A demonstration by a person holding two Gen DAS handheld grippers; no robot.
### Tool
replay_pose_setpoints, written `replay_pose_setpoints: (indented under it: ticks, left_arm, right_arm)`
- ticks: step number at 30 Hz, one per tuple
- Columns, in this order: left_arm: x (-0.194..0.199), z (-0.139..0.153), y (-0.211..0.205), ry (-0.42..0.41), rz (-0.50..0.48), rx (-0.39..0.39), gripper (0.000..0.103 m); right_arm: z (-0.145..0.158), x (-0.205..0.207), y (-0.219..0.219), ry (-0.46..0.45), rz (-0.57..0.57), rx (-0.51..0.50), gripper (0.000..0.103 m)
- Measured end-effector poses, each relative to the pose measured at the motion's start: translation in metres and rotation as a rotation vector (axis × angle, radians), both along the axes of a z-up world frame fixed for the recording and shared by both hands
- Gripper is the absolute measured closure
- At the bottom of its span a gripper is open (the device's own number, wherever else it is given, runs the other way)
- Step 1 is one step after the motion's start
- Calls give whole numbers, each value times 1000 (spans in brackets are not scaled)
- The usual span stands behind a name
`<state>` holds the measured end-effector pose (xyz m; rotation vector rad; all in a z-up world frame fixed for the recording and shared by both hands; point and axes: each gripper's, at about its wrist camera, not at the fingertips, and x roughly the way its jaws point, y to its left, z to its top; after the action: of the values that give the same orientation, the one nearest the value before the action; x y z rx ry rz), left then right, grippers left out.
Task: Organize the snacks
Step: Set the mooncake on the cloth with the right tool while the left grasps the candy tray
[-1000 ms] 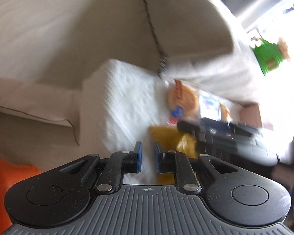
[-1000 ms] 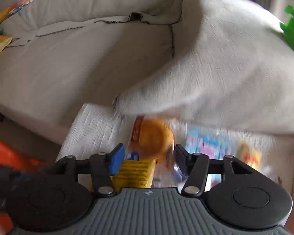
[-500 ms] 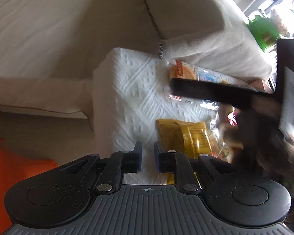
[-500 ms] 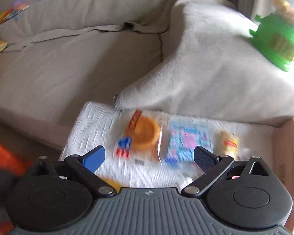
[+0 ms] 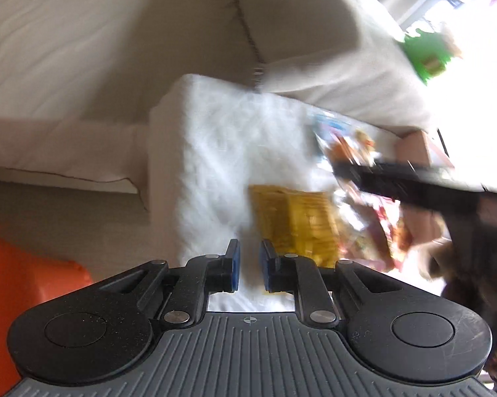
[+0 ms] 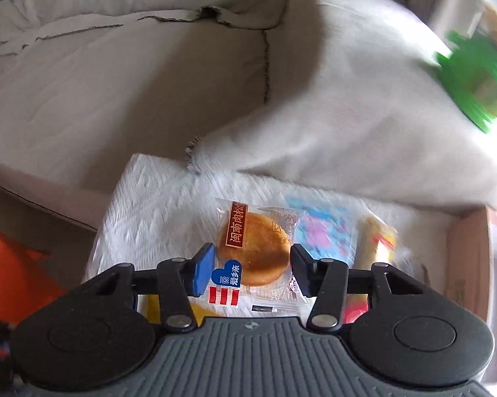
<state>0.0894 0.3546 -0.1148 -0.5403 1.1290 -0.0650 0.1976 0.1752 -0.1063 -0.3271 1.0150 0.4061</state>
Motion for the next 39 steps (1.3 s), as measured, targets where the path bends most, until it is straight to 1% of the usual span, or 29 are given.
replay_pose_setpoints:
  ticks: [2,4,6,7,9,11,12,15,16,18,20,21,22,24,25,27,29,31,34,36,37,39]
  left_arm:
    - [1,4,-13,-3,-49,-15,87]
    - [2,7,-34,-5,-107,-33,87]
    - [2,8,-58,-11,-151,-50,86]
    - [3,8,-70,-15,-161,-51,86]
    - [3,9,-93,-37,-182,-31,86]
    - [6,5,-114,-63,-217,-2,86]
    - [10,1,-121,-54,-216,15,85]
    - [16,-13,-132,-17,-165,66,84]
    - [17,-16,-136,-9,-156,80,84]
    - [14,-21,-143,5,-161,91,82]
    - [7,-18,-152,3,-166,94,82]
    - [-1,-14,-156,-12,-154,90,82]
    - [-10,-11,-159,-29,-138,88,82]
    - [-30,-11,-170,-35,-111,81,83]
    - [-38,-15,-175,-33,-105,66,83]
    - [-50,-24,-187,-26,-94,42,84]
    - [-57,-30,-199,-18,-75,64,85]
    - [-64,-30,-207,-9,-44,102,85]
    - [-79,-31,-213,5,13,144,85]
    - [-87,-36,-216,18,16,163,86]
    - [-91,-36,-218,-2,9,178,86]
    - [-96,-34,-224,-9,-11,216,86]
  right_arm:
    - [11,-14,-32,11,-53,-21,53]
    - [20,-32,-65,12,-111,-66,53]
    - [21,-48,-98,27,-174,-107,53]
    - [19,-58,-116,51,-209,-127,53]
    - [9,-70,-146,94,-264,-153,53]
    - [-8,-83,-175,119,-307,-188,53]
    - [-13,-91,-187,124,-325,-194,54]
    - [-24,-102,-211,122,-341,-159,53]
    - [-27,-106,-220,128,-336,-136,50]
    - [-35,-112,-232,149,-328,-99,27]
    - [-44,-117,-243,176,-316,-65,22]
    - [-50,-119,-248,194,-313,-60,22]
    - [-56,-120,-251,195,-314,-36,19]
    - [-64,-127,-264,150,-317,11,0]
    - [-67,-131,-274,117,-316,70,0]
    - [-72,-151,-287,-43,-313,145,0]
    - [-83,-173,-291,-188,-264,168,0]
    - [-90,-190,-298,-269,-228,201,0]
    - [-84,-191,-304,-245,-221,205,0]
    - [-84,-199,-308,-257,-203,210,0]
    - [-86,-196,-310,-256,-197,214,0]
    - [-87,-193,-310,-248,-185,214,0]
